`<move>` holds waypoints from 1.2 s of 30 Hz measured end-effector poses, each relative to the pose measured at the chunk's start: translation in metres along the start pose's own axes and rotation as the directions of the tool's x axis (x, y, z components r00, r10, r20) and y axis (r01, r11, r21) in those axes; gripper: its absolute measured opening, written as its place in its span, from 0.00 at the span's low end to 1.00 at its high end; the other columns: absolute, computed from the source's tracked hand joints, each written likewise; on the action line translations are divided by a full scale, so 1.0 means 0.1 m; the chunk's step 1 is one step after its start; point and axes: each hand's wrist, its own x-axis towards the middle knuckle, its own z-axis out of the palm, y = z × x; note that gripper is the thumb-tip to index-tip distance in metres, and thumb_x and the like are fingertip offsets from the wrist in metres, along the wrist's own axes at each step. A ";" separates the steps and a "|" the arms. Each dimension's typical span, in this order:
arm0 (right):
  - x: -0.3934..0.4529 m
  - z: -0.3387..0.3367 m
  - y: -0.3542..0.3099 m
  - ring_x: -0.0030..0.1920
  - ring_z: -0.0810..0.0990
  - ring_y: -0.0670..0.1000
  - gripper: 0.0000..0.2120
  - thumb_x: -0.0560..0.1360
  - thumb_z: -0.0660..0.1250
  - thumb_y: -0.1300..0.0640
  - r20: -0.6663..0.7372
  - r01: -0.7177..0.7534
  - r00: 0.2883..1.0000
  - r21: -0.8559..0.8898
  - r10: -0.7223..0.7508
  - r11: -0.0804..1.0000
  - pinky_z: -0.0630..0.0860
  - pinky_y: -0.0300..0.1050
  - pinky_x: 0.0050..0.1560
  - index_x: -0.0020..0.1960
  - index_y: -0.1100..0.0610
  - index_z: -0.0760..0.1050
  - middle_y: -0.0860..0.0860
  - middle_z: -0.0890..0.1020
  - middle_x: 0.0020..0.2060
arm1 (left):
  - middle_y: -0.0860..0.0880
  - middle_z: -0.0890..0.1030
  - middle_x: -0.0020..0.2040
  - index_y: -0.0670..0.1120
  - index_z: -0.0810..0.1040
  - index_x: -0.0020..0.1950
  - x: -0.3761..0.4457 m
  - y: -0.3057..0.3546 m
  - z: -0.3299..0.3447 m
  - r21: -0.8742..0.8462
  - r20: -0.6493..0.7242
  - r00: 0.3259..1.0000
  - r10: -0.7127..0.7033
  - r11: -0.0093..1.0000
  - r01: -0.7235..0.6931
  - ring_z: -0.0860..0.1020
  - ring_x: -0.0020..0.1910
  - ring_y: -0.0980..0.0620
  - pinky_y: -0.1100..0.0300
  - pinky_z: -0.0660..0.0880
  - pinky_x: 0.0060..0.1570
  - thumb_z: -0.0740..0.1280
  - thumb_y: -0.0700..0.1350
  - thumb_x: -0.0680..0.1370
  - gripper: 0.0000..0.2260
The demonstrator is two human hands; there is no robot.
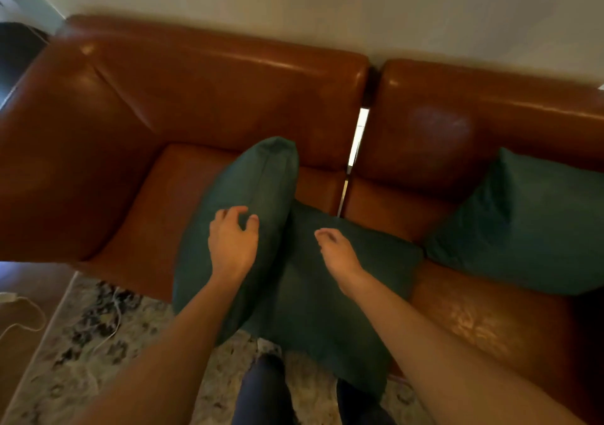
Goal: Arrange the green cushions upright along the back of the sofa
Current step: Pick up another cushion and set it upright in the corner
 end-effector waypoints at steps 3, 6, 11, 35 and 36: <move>0.08 0.36 -0.16 0.69 0.70 0.54 0.24 0.80 0.59 0.48 -0.016 -0.006 1.000 0.038 0.007 0.999 0.66 0.45 0.64 0.74 0.55 0.65 0.53 0.72 0.70 | 0.41 0.74 0.64 0.45 0.77 0.63 0.36 -0.28 -0.19 0.067 -0.052 0.998 -0.042 0.997 0.046 0.71 0.66 0.39 0.45 0.66 0.64 0.63 0.49 0.79 0.15; 0.20 0.79 -0.35 0.71 0.68 0.55 0.27 0.80 0.59 0.47 -0.033 -0.027 0.999 0.110 0.030 0.994 0.66 0.47 0.67 0.76 0.53 0.60 0.53 0.67 0.73 | 0.40 0.73 0.66 0.44 0.75 0.66 0.75 -0.64 -0.28 0.029 0.007 0.992 -0.125 0.992 0.125 0.71 0.66 0.37 0.44 0.67 0.66 0.62 0.50 0.80 0.17; 0.66 1.46 -0.52 0.70 0.70 0.59 0.31 0.77 0.58 0.40 -0.261 -0.053 0.958 0.243 0.117 0.969 0.67 0.56 0.71 0.76 0.53 0.60 0.55 0.68 0.73 | 0.35 0.72 0.68 0.41 0.73 0.69 1.55 -1.29 -0.34 -0.002 0.238 0.941 -0.239 0.969 0.246 0.71 0.68 0.36 0.50 0.65 0.69 0.61 0.52 0.81 0.21; 0.66 2.80 -1.09 0.62 0.78 0.55 0.14 0.82 0.57 0.54 -0.031 -0.009 0.999 0.329 0.020 0.944 0.72 0.51 0.63 0.64 0.56 0.74 0.56 0.80 0.61 | 0.45 0.73 0.71 0.47 0.69 0.73 2.93 -1.92 -1.72 -0.238 0.196 0.966 -0.171 0.947 0.216 0.72 0.70 0.44 0.48 0.66 0.71 0.59 0.62 0.79 0.28; 0.75 2.82 -1.03 0.62 0.78 0.56 0.14 0.82 0.57 0.54 -0.057 -0.053 0.996 0.307 0.074 0.950 0.72 0.50 0.62 0.64 0.57 0.74 0.57 0.79 0.61 | 0.44 0.70 0.73 0.47 0.66 0.76 2.96 -1.98 -1.75 -0.177 0.177 0.971 -0.163 0.965 0.194 0.70 0.72 0.43 0.48 0.64 0.72 0.58 0.63 0.79 0.30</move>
